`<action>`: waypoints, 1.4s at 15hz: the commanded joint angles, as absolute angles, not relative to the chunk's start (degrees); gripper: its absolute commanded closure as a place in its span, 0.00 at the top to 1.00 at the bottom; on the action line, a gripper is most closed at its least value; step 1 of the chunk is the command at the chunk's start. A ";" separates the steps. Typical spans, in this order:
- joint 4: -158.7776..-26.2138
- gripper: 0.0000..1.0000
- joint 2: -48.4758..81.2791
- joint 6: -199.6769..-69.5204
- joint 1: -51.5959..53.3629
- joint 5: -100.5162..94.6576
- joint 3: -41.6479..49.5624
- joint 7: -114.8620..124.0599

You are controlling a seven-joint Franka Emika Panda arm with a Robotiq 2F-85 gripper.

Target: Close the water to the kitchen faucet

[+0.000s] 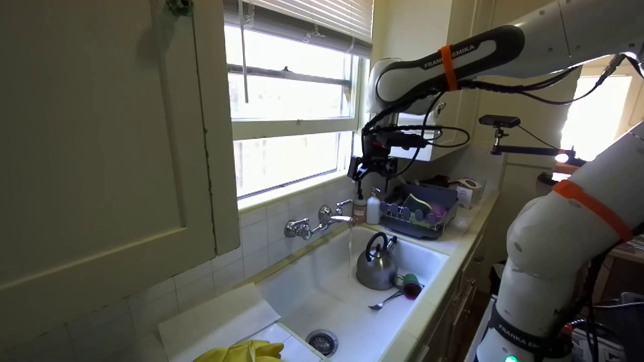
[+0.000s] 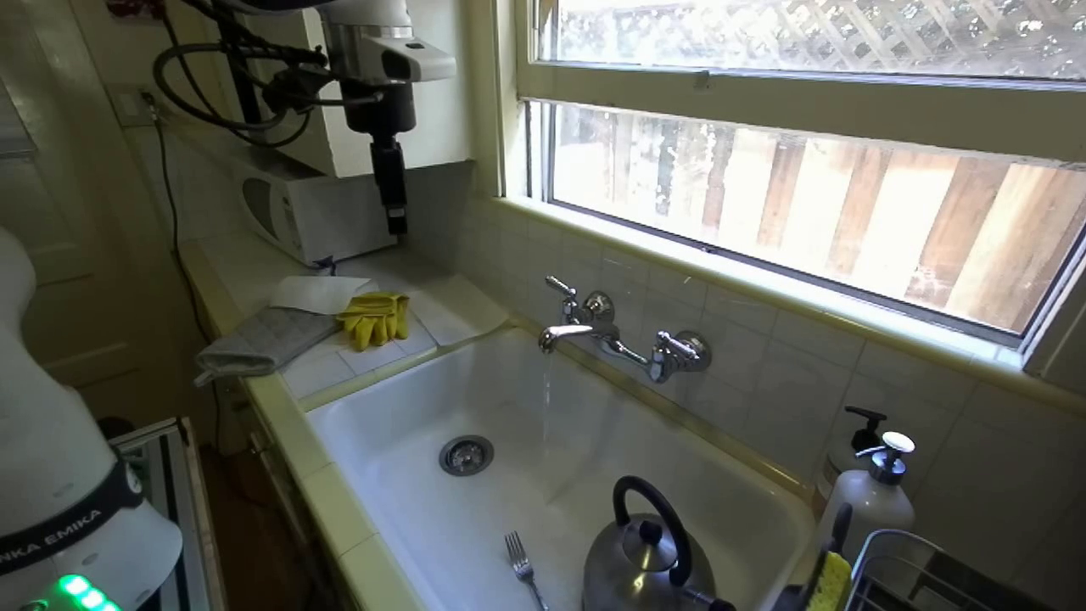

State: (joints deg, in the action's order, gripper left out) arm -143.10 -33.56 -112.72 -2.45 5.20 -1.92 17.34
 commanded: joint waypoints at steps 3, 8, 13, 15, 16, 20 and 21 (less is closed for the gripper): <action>-140.80 1.00 -23.06 -125.60 -10.83 0.19 -2.26 27.68; -133.98 1.00 -10.34 -131.59 -15.57 -4.27 -1.62 40.53; -124.77 1.00 0.18 -130.33 -13.83 -6.43 1.46 53.73; -121.20 1.00 3.81 -130.63 -12.73 -6.54 2.93 56.49; -119.53 1.00 5.44 -130.83 -12.23 -6.51 3.70 57.49; -114.28 1.00 10.50 -131.87 -10.55 -6.14 6.69 58.16; -113.13 1.00 11.57 -131.90 -10.29 -5.95 7.38 58.07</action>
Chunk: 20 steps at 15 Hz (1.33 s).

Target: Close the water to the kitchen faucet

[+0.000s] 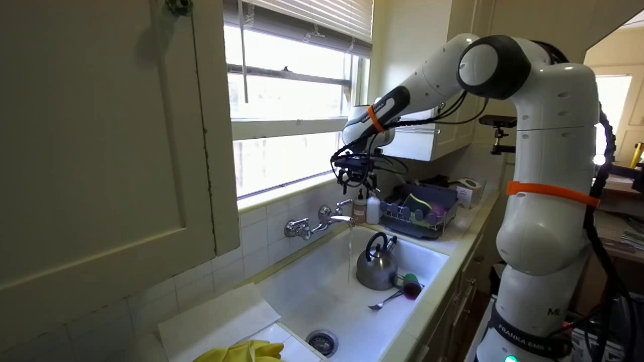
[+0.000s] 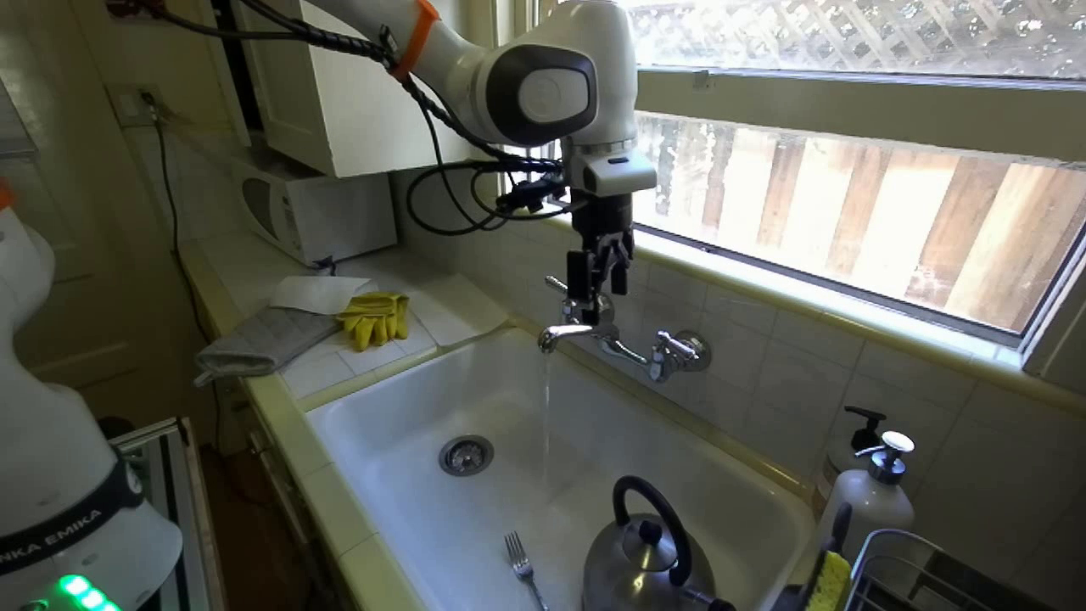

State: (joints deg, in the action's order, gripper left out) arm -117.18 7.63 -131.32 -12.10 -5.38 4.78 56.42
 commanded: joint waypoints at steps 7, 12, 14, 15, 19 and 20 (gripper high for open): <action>-110.86 1.00 13.80 -131.25 -9.38 -4.80 9.97 56.76; -108.93 1.00 16.21 -132.55 -8.32 -6.73 11.59 63.39; -106.95 1.00 18.29 -132.79 -8.16 -6.17 12.52 66.58; -105.91 1.00 19.18 -132.47 -8.17 -5.67 12.80 67.51; -101.31 1.00 23.88 -132.21 -8.55 -3.46 12.92 68.58; -100.07 1.00 25.07 -131.97 -8.65 -2.91 12.79 68.38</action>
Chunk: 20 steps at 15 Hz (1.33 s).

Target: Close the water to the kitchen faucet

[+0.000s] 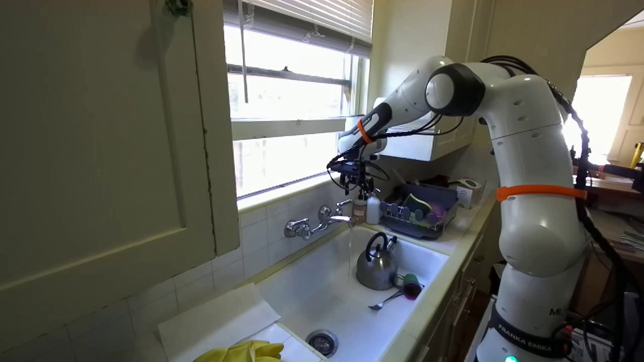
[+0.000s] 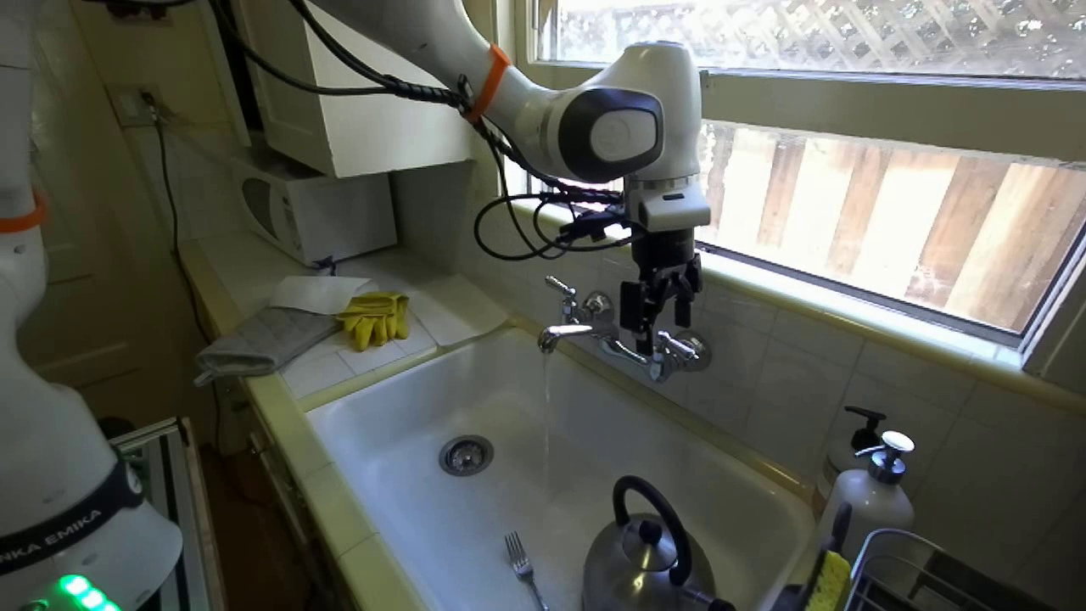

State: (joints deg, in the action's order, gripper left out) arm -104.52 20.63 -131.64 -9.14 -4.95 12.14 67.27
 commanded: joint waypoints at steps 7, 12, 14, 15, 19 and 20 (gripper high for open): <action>-94.30 1.00 30.57 -132.11 -8.71 -0.51 12.79 68.05; -92.04 1.00 32.72 -132.42 -8.72 0.89 12.78 68.05; -91.44 0.91 33.29 -132.54 -8.69 1.17 12.82 68.06; -91.22 0.86 33.50 -132.54 -8.70 1.31 12.82 68.03; -90.53 0.54 34.17 -132.46 -8.72 1.77 12.79 67.82; -90.39 0.46 34.27 -132.43 -8.74 1.90 12.77 67.76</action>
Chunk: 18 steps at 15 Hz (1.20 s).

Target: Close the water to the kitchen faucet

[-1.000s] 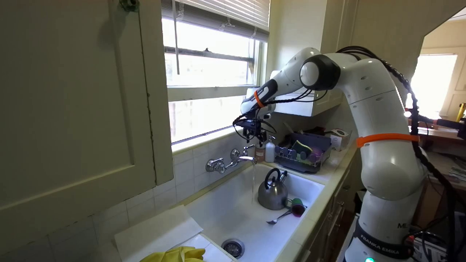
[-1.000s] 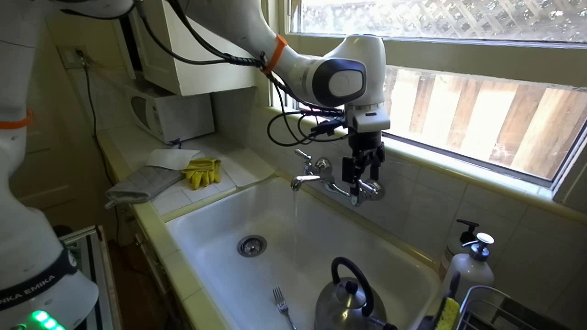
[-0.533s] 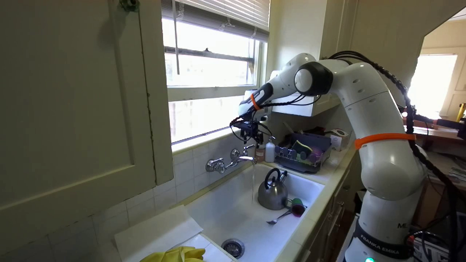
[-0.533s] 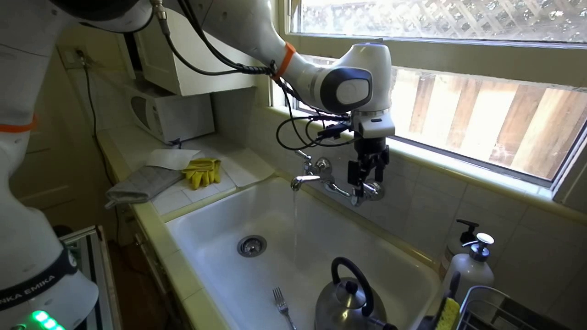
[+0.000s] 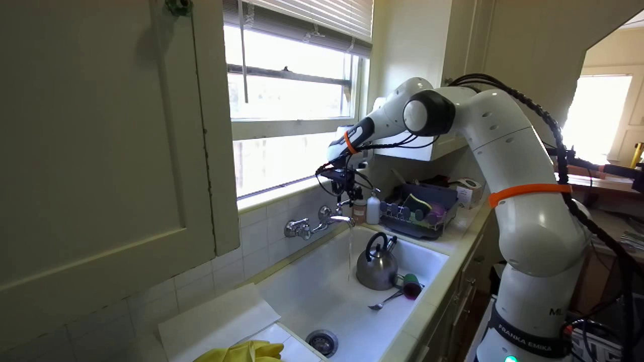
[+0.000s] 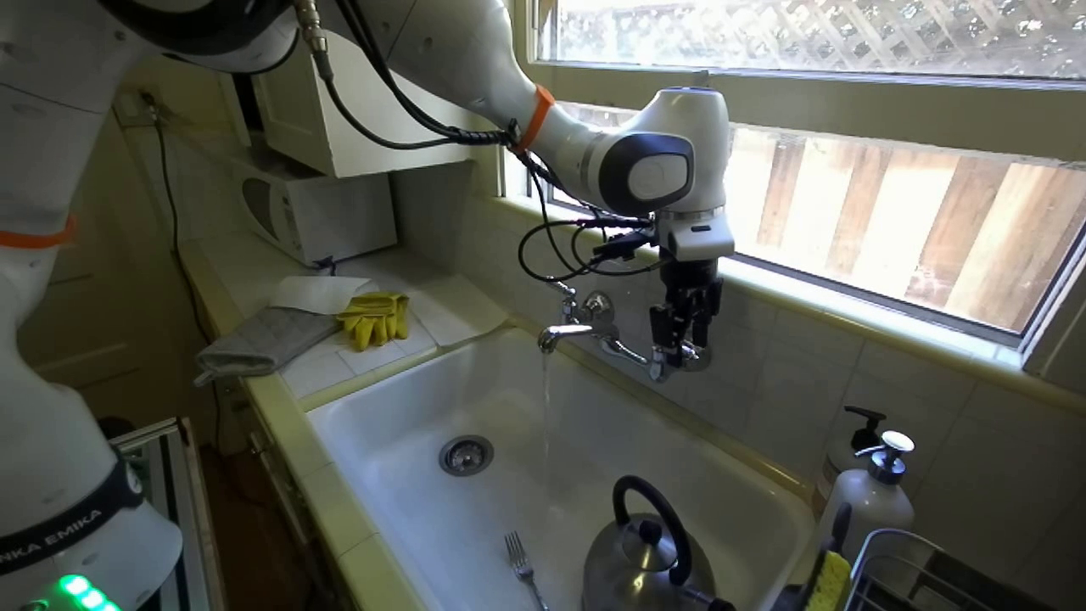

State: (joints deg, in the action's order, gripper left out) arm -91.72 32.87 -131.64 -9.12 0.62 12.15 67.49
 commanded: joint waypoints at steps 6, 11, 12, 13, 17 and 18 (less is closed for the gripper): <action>-90.59 0.01 34.22 -132.50 -8.74 1.92 13.02 67.64; -90.46 0.06 34.27 -132.46 -8.86 2.06 12.89 67.10; -90.44 0.06 34.29 -132.64 -8.93 2.05 12.84 66.81; -90.40 0.06 34.24 -132.67 -9.35 2.20 12.36 65.12; -89.26 0.06 34.97 -133.01 -10.80 2.45 10.86 55.73; -88.71 0.06 35.24 -132.89 -11.34 2.83 10.33 52.37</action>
State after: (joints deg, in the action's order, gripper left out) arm -91.03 33.55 -131.92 -9.68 1.23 11.90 60.92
